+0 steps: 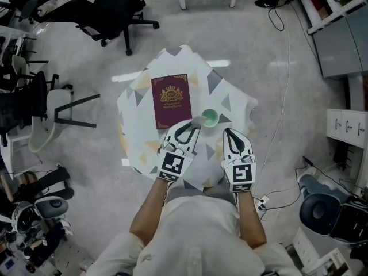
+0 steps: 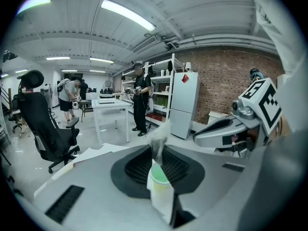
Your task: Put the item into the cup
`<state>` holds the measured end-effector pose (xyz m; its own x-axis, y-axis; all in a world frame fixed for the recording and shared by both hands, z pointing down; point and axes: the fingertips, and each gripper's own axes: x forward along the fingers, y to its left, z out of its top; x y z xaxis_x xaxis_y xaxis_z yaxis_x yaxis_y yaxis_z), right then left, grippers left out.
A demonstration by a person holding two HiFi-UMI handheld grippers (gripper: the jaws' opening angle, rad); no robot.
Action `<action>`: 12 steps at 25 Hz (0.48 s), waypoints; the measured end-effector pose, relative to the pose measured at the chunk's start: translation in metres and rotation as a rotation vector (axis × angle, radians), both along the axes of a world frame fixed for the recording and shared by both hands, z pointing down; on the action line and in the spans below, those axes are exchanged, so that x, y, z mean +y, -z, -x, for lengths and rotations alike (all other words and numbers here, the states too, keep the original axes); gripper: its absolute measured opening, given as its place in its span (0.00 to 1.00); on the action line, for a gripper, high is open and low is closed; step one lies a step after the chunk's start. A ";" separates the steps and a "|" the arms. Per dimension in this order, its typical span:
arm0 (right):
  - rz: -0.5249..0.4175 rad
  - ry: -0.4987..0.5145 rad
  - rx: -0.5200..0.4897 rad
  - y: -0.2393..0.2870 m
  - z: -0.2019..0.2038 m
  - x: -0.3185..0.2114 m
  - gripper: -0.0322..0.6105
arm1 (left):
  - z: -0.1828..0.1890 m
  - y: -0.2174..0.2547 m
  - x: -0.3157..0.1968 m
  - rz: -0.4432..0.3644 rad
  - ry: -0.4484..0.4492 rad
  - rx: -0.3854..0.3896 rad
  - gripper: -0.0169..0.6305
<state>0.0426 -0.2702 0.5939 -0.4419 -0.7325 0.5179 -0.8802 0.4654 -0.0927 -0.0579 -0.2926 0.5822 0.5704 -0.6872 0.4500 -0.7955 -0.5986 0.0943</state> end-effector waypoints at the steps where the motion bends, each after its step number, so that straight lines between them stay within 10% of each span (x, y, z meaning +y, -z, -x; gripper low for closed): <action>1: 0.003 0.000 0.003 -0.001 -0.001 0.000 0.07 | -0.001 -0.002 0.000 0.004 -0.001 -0.002 0.11; 12: 0.036 -0.002 -0.005 -0.022 -0.005 0.002 0.07 | -0.010 -0.025 -0.004 0.037 -0.024 -0.015 0.11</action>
